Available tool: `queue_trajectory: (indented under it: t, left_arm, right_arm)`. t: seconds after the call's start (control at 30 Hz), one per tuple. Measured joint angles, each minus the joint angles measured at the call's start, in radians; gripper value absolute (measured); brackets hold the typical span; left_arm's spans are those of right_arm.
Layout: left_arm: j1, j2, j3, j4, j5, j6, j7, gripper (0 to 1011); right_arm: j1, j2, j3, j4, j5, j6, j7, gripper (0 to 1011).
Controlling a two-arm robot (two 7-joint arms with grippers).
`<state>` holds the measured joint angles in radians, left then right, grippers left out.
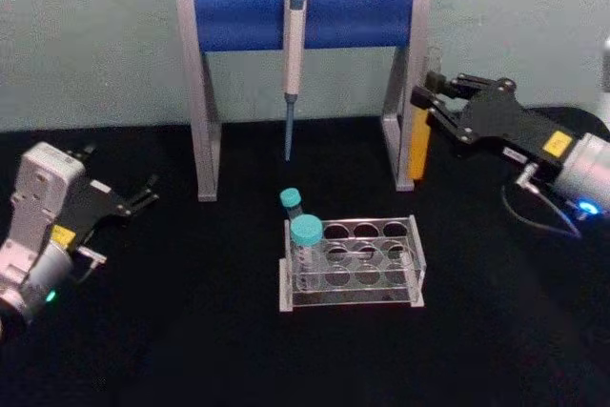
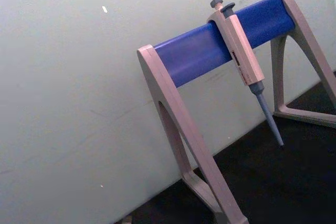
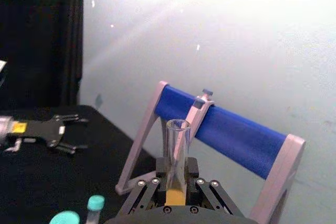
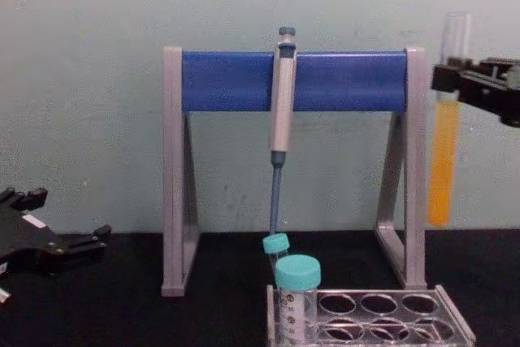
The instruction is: Pick up the test tube from the test tube rack, shake it, then place it back into the test tube rack.
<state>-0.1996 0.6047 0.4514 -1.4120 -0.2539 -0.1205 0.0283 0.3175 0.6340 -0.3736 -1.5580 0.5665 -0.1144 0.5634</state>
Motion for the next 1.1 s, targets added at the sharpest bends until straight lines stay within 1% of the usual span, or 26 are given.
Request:
queue_trajectory:
  t: [0.03,0.07,0.23,0.33,0.47,0.5,0.57,0.6,0.63,0.7,0.73,0.8,0.93,0.97,1.03,1.1]
  left_arm:
    - [0.000,0.000,0.000,0.000,0.000,0.000,0.000,1001]
    - [0.000,0.000,0.000,0.000,0.000,0.000,0.000,1001]
    - [0.000,0.000,0.000,0.000,0.000,0.000,0.000,1002]
    - [0.000,0.000,0.000,0.000,0.000,0.000,0.000,1001]
    - [0.000,0.000,0.000,0.000,0.000,0.000,0.000,1001]
    - [0.000,0.000,0.000,0.000,0.000,0.000,0.000,1001]
    - [0.000,0.000,0.000,0.000,0.000,0.000,0.000,1001]
    - [0.000,0.000,0.000,0.000,0.000,0.000,0.000,1002]
    - [0.000,0.000,0.000,0.000,0.000,0.000,0.000,1001]
    - [0.000,0.000,0.000,0.000,0.000,0.000,0.000,1001]
    - [0.000,0.000,0.000,0.000,0.000,0.000,0.000,1001]
    - [0.000,0.000,0.000,0.000,0.000,0.000,0.000,1001]
    - [0.000,0.000,0.000,0.000,0.000,0.000,0.000,1001]
    - [0.000,0.000,0.000,0.000,0.000,0.000,0.000,1001]
    - [0.000,0.000,0.000,0.000,0.000,0.000,0.000,1001]
    - [0.000,0.000,0.000,0.000,0.000,0.000,0.000,1002]
  right_arm:
    - [0.003,-0.008,-0.002,0.002,-0.006,-0.001,-0.007,221]
    - [0.008,-0.025,-0.006,0.007,-0.017,-0.003,-0.016,221]
    - [0.016,-0.062,-0.011,0.013,-0.022,-0.002,-0.016,221]
    - [0.017,-0.079,-0.011,0.013,-0.004,0.002,0.008,221]
    - [0.015,-0.084,-0.013,0.009,0.035,0.016,0.057,221]
    - [0.015,-0.079,-0.014,0.006,0.055,0.026,0.080,221]
    - [0.014,-0.070,-0.015,0.003,0.075,0.036,0.105,221]
    - [0.013,-0.057,-0.016,-0.001,0.094,0.046,0.129,221]
    - [0.013,-0.057,-0.016,-0.001,0.094,0.046,0.129,221]
    - [0.007,-0.022,-0.020,-0.009,0.113,0.054,0.170,221]
    - [0.007,-0.022,-0.020,-0.009,0.113,0.054,0.170,221]
    - [-0.003,0.013,-0.021,-0.016,0.117,0.047,0.193,221]
    - [-0.016,0.043,-0.017,-0.018,0.109,0.026,0.197,221]
    - [-0.023,0.054,-0.011,-0.015,0.101,0.012,0.191,221]
    - [-0.024,0.055,-0.009,-0.011,0.098,0.007,0.186,221]
    - [-0.026,0.053,-0.002,-0.001,0.089,-0.004,0.169,221]
